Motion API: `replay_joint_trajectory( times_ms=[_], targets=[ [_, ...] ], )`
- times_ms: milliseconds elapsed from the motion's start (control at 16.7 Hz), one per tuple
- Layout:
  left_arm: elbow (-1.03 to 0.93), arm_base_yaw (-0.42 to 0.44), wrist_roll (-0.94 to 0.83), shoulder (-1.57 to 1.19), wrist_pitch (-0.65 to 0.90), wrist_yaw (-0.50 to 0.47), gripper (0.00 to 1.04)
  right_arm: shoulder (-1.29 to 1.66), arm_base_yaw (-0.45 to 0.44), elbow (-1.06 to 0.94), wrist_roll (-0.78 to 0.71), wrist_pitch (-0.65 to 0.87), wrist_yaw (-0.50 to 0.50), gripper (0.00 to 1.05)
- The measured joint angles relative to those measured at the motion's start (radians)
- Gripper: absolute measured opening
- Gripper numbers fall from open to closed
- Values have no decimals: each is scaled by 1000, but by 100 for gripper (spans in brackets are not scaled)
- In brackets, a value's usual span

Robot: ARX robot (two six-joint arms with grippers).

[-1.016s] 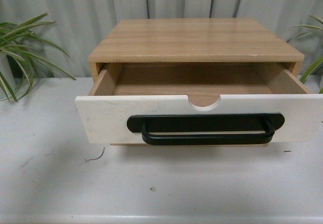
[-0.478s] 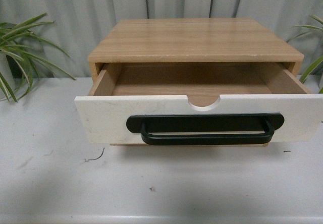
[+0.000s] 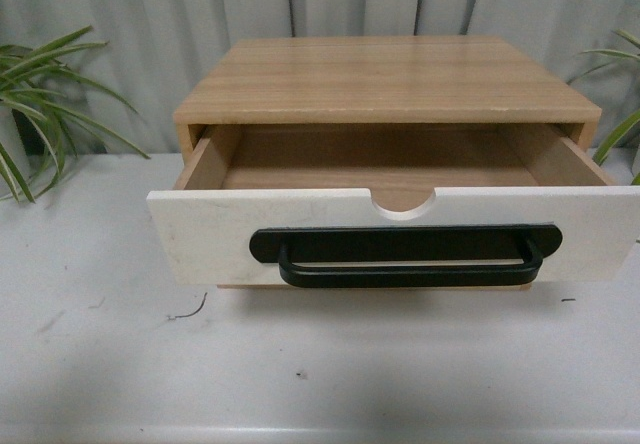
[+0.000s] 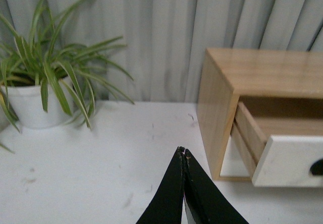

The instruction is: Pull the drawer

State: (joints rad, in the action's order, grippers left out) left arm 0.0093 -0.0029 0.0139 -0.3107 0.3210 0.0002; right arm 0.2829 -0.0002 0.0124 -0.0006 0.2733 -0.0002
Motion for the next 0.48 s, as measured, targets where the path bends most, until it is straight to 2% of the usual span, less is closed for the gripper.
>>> replay_joint_trajectory(
  times_ms=[478],
  targets=[
    [0, 0, 0, 125, -135, 0, 2, -117, 0, 0, 0, -109, 0, 2]
  ],
)
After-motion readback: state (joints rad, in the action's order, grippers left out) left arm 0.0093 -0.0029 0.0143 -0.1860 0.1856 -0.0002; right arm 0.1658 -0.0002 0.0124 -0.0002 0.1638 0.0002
